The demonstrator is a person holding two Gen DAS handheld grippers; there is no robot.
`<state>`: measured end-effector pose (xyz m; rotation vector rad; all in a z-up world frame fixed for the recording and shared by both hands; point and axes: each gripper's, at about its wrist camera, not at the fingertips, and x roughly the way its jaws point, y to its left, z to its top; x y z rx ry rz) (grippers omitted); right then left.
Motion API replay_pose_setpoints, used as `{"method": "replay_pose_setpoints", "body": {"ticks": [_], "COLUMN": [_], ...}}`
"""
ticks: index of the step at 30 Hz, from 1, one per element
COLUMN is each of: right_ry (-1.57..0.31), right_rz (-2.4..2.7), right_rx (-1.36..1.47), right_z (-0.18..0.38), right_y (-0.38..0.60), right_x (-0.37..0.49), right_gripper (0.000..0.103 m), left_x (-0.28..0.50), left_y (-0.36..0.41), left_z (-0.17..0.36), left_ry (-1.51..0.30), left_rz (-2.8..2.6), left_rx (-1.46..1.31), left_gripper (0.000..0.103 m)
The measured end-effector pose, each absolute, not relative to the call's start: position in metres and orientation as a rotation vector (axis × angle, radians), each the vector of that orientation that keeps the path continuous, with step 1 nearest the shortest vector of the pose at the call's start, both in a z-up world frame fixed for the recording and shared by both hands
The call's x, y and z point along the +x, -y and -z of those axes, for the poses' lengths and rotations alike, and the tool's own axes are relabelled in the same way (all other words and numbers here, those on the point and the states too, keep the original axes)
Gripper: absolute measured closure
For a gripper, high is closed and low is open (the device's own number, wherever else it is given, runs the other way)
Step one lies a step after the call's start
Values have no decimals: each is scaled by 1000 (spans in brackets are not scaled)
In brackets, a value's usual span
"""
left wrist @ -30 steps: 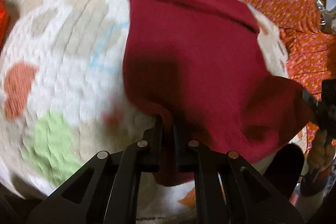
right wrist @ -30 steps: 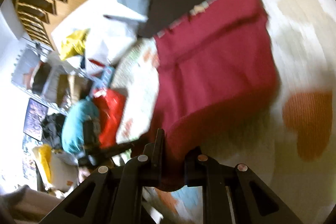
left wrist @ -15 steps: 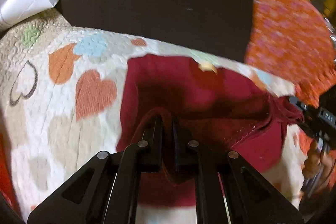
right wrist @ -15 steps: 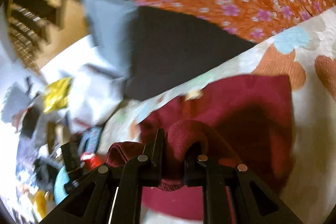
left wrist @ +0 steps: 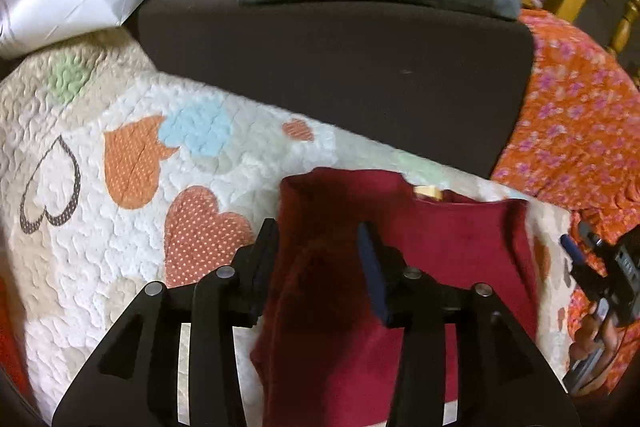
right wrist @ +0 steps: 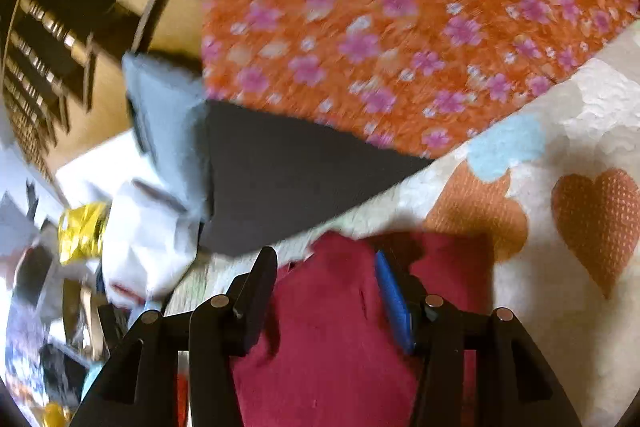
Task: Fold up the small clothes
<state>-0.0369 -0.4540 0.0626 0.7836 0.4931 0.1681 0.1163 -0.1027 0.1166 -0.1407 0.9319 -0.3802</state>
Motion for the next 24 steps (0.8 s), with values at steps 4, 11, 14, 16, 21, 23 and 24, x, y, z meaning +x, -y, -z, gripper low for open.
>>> {"method": "replay_pose_setpoints", "body": {"ticks": [4,11,14,16,21,23,24], "right_ry": [-591,-695,-684,-701,-618,-658,-685], "right_rz": [-257,48,108,127,6,-17,-18], "right_rx": [586,461,562,598,572,488,454], "right_z": [-61,-26,-11,-8,-36,-37,-31], "right_y": [400,410,446,456,432,411,405], "right_x": [-30,26,30,27,-22,-36,-38], "right_gripper": [54,60,66,66,65,65,65], "left_x": [106,142,157,160,147,138,133], "left_y": [120,156,154,158,153,146,143], "left_z": [-112,-56,-43,-45,-58,-60,-61], "left_ry": [-923,-1011,-1012,-1003,-975,-976,-979], "left_rz": [409,310,289,287,300,295,284], "left_rx": [-87,-3,-12,11,10,15,20], "left_gripper": [62,62,62,62,62,62,62]}}
